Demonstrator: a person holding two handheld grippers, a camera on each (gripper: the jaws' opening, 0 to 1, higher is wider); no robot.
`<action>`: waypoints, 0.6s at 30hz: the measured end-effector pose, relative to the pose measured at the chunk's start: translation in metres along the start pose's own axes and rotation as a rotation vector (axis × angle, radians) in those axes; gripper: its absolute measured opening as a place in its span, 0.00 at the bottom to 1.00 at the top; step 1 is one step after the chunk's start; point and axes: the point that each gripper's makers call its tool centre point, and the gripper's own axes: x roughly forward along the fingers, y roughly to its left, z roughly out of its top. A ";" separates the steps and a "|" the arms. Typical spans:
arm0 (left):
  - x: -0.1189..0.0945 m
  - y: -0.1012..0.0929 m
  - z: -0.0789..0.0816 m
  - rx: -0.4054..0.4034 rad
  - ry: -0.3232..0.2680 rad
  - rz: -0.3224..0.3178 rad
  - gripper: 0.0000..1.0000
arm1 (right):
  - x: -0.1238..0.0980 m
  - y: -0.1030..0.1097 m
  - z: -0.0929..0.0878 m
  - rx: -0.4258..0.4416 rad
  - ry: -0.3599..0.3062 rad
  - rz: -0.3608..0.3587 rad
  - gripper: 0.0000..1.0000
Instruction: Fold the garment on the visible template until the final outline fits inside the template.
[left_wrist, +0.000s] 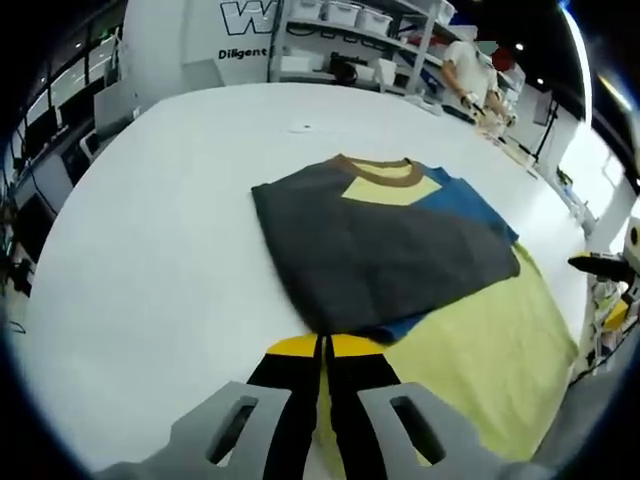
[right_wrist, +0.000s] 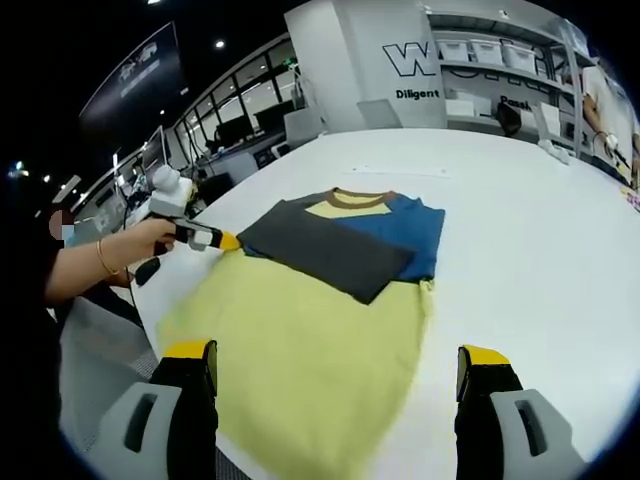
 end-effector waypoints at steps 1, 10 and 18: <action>-0.001 0.002 0.000 -0.007 0.000 0.004 0.00 | 0.000 0.000 0.000 -0.001 0.002 0.001 0.99; -0.002 0.005 -0.001 -0.026 -0.009 -0.001 0.00 | 0.001 0.001 -0.002 -0.003 0.010 0.001 0.99; -0.007 0.013 0.000 -0.034 -0.025 0.007 0.03 | 0.002 0.005 0.000 -0.005 0.003 0.007 0.99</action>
